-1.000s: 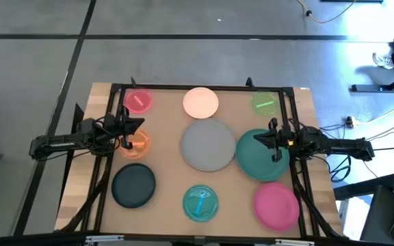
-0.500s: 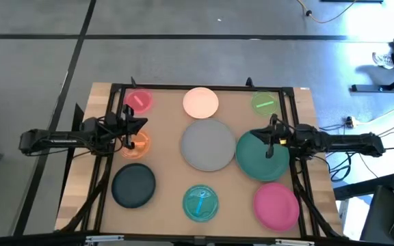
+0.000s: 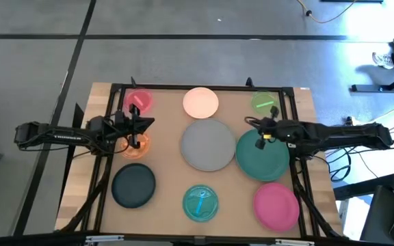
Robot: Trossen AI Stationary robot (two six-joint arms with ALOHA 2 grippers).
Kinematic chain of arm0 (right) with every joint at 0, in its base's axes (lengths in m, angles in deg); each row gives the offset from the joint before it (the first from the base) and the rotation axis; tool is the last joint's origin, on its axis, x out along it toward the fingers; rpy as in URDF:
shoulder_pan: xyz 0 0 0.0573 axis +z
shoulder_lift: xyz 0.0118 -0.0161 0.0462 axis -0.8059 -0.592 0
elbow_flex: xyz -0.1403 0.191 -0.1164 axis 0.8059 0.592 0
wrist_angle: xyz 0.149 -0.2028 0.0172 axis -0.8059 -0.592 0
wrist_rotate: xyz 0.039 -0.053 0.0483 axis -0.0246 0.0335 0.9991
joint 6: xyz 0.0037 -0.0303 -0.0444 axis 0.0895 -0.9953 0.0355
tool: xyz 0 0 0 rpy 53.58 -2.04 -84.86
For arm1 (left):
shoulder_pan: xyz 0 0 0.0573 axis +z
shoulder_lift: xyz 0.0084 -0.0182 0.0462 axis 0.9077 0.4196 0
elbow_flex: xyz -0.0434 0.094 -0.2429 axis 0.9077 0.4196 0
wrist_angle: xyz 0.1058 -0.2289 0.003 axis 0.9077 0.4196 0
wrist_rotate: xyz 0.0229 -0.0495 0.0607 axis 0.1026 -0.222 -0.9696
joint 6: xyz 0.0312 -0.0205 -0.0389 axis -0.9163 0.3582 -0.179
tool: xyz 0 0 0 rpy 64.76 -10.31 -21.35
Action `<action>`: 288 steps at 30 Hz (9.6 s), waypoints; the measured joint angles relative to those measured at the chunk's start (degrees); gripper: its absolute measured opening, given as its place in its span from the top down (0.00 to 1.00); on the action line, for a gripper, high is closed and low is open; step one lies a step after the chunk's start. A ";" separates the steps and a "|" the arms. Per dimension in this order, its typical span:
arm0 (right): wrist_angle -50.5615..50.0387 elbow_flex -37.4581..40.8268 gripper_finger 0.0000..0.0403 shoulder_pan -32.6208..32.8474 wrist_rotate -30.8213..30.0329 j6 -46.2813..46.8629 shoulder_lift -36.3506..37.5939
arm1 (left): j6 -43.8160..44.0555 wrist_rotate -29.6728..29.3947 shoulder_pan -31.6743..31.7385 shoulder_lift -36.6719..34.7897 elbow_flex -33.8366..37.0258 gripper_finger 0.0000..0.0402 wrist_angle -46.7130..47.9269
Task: Stack plastic plates
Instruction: Stack the green plate on top of the gray plate, then stack the black plate on top of the green plate
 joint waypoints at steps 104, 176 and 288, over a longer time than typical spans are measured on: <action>1.04 -38.74 1.00 -22.34 41.01 0.87 -61.08 | 2.53 -2.83 0.00 -0.02 -0.04 0.99 -1.69; 34.98 -8.69 0.66 19.69 22.31 3.28 -41.22 | 16.04 0.05 -19.06 25.68 -36.49 0.62 97.94; 23.83 -8.73 0.66 25.30 7.34 8.40 -36.84 | 1.13 -13.06 -0.52 55.48 -44.97 0.98 47.79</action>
